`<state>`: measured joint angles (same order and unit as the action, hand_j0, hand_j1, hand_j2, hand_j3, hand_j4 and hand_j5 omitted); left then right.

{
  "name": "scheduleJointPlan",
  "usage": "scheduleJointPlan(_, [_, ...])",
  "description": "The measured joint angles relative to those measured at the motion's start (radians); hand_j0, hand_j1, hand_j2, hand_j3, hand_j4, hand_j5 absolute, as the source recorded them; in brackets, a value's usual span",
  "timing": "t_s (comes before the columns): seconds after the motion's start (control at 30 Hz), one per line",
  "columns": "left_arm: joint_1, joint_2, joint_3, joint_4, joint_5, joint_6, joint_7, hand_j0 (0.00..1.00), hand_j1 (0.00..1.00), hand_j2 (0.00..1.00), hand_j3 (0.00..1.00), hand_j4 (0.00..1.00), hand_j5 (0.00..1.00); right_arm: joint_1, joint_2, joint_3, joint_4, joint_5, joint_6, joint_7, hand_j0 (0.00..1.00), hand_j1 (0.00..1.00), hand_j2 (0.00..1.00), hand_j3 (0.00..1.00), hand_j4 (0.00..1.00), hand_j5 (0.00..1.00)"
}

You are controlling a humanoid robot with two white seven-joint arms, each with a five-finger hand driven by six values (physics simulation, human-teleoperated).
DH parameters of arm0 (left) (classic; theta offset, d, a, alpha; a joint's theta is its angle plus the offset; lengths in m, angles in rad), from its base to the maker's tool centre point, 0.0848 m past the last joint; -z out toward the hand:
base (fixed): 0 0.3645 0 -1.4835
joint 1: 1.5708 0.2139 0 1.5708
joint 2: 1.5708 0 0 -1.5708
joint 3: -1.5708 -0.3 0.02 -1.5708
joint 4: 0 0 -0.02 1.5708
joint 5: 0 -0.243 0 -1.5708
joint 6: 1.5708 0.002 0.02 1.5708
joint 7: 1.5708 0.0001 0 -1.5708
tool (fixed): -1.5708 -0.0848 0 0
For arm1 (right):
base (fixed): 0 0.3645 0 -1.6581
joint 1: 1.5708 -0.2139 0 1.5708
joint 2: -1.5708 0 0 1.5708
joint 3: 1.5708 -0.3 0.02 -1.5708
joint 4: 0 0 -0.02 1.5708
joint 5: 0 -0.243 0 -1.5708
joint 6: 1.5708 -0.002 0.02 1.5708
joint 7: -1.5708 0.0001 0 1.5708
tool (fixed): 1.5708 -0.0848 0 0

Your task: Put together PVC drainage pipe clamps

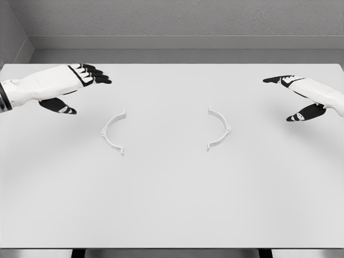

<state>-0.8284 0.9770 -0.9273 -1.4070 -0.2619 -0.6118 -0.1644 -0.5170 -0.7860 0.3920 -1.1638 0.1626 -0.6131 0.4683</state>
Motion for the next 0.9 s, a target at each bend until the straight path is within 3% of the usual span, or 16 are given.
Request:
scheduleJointPlan(0.17, [0.003,0.022,0.003,-0.002,0.010,0.000,0.000,1.00,1.00,1.00,1.00,1.00,1.00,-0.012,0.015,0.001,0.000,-0.001,0.000,0.000,1.00,1.00,1.00,1.00,1.00,1.00])
scheduleJointPlan(0.27, [0.084,0.027,0.020,0.020,0.000,0.000,-0.017,1.00,1.00,1.00,1.00,1.00,1.00,-0.032,0.050,0.007,0.002,-0.001,0.000,0.001,1.00,1.00,1.00,1.00,1.00,1.00])
scheduleJointPlan(0.37, [0.109,0.013,0.049,0.040,-0.040,0.000,-0.032,1.00,1.00,1.00,1.00,1.00,1.00,-0.058,0.088,0.046,0.004,0.000,0.000,0.000,1.00,1.00,1.00,1.00,1.00,1.00])
scheduleJointPlan(0.63, [0.118,-0.088,0.070,0.052,-0.156,0.000,-0.040,1.00,1.00,1.00,1.00,1.00,1.00,-0.058,0.177,0.096,0.005,0.003,0.000,0.052,1.00,1.00,1.00,1.00,1.00,1.00])
scheduleJointPlan(0.9, [0.130,-0.122,0.071,0.067,-0.181,0.000,-0.040,1.00,1.00,1.00,1.00,1.00,1.00,-0.058,0.198,0.095,0.025,0.023,0.000,0.089,1.00,1.00,1.00,1.00,1.00,1.00])
